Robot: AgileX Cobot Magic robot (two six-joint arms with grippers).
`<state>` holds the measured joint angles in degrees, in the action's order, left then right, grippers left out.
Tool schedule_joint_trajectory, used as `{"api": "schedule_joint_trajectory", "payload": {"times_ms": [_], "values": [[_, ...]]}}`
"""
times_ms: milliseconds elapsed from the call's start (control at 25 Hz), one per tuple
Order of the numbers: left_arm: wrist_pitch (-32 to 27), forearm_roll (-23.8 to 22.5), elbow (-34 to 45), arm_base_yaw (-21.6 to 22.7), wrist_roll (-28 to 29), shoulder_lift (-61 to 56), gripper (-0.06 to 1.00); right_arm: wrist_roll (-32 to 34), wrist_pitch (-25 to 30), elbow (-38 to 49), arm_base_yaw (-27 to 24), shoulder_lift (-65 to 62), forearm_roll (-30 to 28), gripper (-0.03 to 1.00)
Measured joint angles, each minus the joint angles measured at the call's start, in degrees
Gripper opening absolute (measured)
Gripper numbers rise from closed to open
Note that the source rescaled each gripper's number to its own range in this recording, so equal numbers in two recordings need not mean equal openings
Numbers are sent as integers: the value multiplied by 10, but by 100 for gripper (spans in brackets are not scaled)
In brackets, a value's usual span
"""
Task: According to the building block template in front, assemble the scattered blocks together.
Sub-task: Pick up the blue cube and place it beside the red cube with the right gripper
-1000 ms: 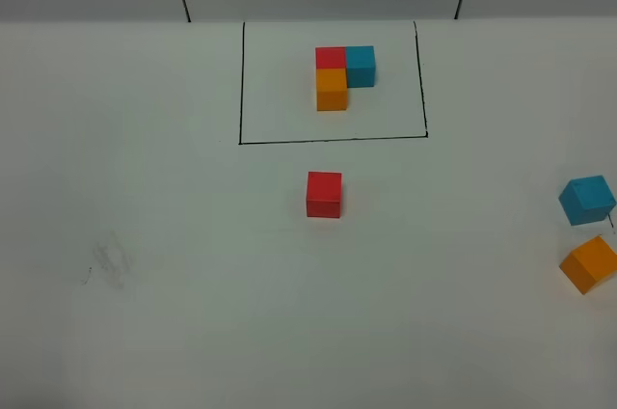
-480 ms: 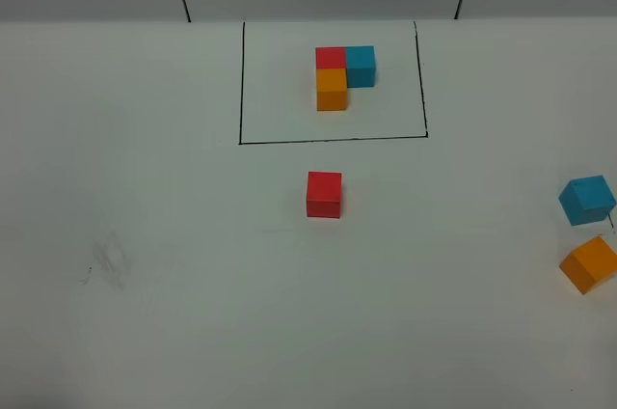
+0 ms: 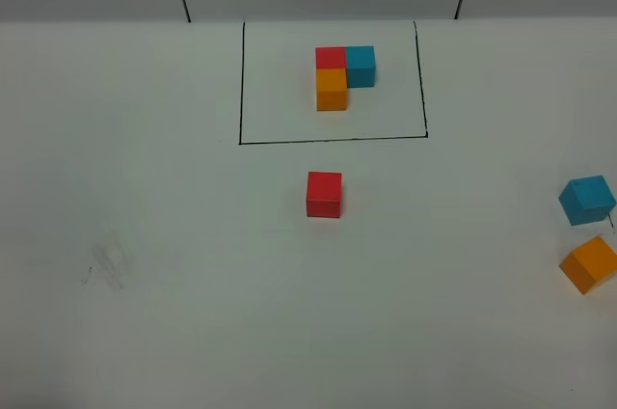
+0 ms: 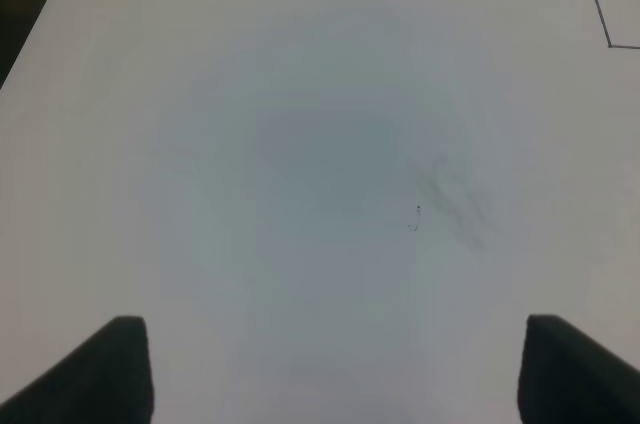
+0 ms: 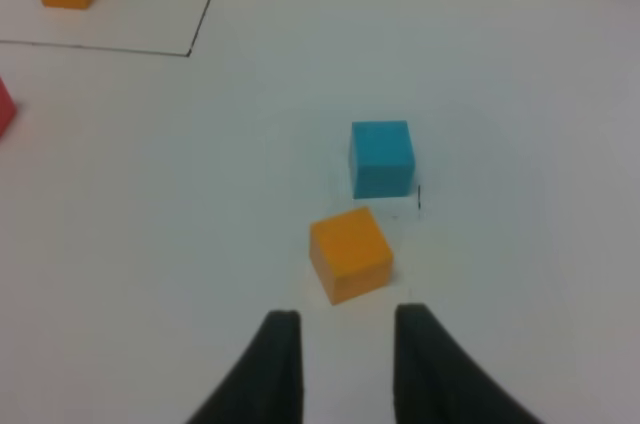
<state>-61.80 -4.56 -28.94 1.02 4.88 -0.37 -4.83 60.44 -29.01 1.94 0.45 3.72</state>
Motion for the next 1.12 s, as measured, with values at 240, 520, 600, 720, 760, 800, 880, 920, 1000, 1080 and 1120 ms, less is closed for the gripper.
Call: {"api": "schedule_joint_trajectory", "payload": {"times_ms": [240, 520, 600, 720, 760, 800, 880, 920, 1000, 1080, 1120], "values": [[0, 0, 0, 0, 0, 0, 67, 21, -50, -12, 0, 106, -7, 0], [0, 0, 0, 0, 0, 0, 67, 28, -126, -57, 0, 332, -17, 5], [0, 0, 0, 0, 0, 0, 67, 27, -133, -87, 0, 408, -28, 10], [-1, 0, 0, 0, 0, 0, 67, 11, -140, -131, 0, 507, -37, 27], [-1, 0, 0, 0, 0, 0, 67, 4, -144, -145, 0, 538, -41, 34], [-1, 0, 0, 0, 0, 0, 67, -4, -147, -156, 0, 561, -41, 43], [-1, 0, 0, 0, 0, 0, 67, -8, -154, -182, 0, 613, -42, 64], [-1, 0, 0, 0, 0, 0, 67, -8, -158, -191, 0, 638, -42, 76], [-1, 0, 0, 0, 0, 0, 67, -4, -164, -213, 0, 678, -43, 92], [-1, 0, 0, 0, 0, 0, 67, 8, -164, -232, 0, 716, -44, 97], [-1, 0, 0, 0, 0, 0, 67, 13, -165, -243, 0, 730, -45, 99]]}}
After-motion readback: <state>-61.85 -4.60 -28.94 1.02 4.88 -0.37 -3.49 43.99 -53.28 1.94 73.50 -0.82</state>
